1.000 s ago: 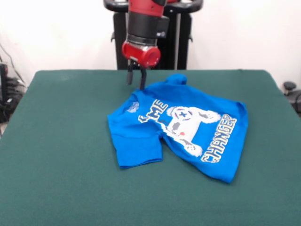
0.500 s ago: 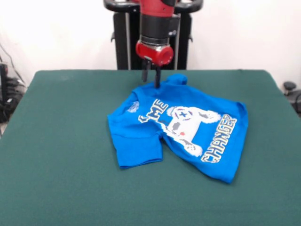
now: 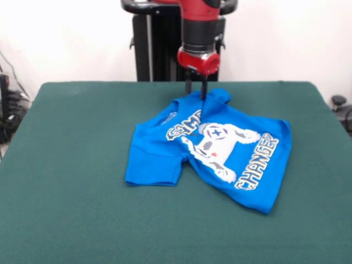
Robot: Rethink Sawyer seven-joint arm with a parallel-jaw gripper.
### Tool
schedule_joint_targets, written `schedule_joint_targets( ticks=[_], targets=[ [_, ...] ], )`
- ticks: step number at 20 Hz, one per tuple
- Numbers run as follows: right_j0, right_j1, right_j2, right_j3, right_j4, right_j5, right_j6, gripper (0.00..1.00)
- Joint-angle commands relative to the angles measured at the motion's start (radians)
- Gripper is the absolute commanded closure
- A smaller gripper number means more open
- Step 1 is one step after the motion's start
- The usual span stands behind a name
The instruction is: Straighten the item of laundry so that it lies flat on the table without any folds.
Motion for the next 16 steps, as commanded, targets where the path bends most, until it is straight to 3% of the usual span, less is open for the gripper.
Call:
schedule_joint_targets(
  ticks=[1,9,16],
  targets=[
    [0.036,0.071,0.132,-0.011,0.087,-0.070,0.309,0.00],
    [0.032,0.033,0.090,-0.017,0.096,-0.065,0.266,0.00],
    [0.071,-0.072,0.010,-0.023,0.133,-0.023,0.204,0.00]
  ],
)
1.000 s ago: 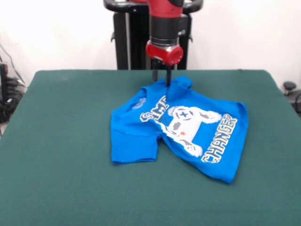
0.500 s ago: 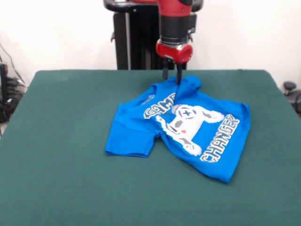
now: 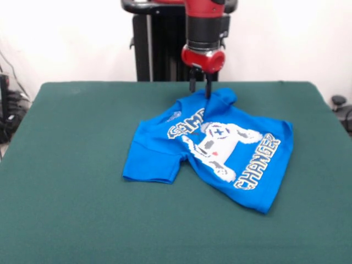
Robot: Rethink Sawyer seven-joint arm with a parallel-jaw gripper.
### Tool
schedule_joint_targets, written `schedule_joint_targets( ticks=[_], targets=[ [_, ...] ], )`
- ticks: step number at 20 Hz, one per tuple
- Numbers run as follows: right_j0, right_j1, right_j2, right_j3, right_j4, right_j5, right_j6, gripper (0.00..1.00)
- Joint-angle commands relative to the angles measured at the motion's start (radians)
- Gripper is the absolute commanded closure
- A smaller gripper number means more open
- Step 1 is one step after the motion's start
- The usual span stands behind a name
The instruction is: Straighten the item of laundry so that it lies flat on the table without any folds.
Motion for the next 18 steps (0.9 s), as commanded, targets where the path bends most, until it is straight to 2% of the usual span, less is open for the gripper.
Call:
schedule_joint_targets(
  ticks=[1,6,10,13,18],
  targets=[
    [0.065,-0.067,-0.006,-0.037,0.122,0.009,0.200,0.00],
    [0.085,-0.138,-0.017,-0.015,0.147,0.058,0.193,0.00],
    [0.104,-0.161,-0.010,0.008,0.169,0.065,0.210,0.00],
    [0.114,-0.149,0.016,0.023,0.185,0.051,0.241,0.00],
    [0.115,-0.077,0.077,0.023,0.199,0.004,0.308,0.00]
  ],
)
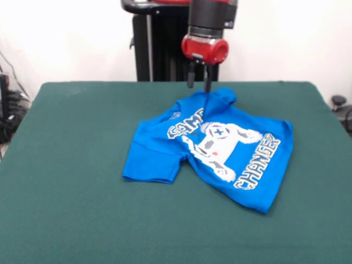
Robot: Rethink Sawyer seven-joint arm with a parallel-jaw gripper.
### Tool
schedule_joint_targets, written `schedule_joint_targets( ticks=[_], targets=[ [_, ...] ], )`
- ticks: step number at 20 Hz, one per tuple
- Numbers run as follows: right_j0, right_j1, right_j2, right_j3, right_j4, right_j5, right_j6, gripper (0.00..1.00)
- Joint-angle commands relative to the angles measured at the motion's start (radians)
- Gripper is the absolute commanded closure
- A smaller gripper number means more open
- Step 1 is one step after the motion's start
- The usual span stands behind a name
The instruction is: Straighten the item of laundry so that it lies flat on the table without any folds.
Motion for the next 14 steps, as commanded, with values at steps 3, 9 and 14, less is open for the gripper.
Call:
schedule_joint_targets(
  ticks=[3,9,14],
  targets=[
    [0.040,0.099,0.129,0.009,0.104,-0.019,0.341,0.00],
    [0.045,0.126,0.151,0.008,0.118,-0.036,0.352,0.00],
    [0.042,0.130,0.149,0.007,0.120,-0.039,0.343,0.00]
  ],
)
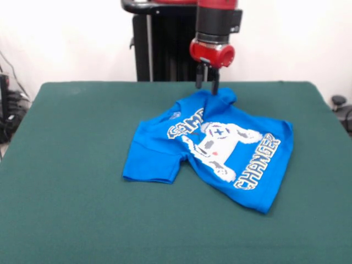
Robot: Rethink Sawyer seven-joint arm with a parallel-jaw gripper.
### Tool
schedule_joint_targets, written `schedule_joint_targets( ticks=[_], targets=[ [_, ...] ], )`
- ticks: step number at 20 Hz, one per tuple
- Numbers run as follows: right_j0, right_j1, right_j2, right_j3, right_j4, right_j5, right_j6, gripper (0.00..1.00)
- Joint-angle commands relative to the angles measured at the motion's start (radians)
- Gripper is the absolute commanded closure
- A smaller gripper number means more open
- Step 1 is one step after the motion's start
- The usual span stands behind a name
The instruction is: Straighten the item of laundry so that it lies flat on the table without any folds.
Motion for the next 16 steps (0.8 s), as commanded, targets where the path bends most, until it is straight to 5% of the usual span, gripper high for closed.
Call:
schedule_joint_targets(
  ticks=[1,16],
  targets=[
    [0.033,0.063,0.124,-0.012,0.091,-0.039,0.343,0.00],
    [0.018,0.076,0.173,-0.002,0.090,-0.051,0.365,0.00]
  ],
)
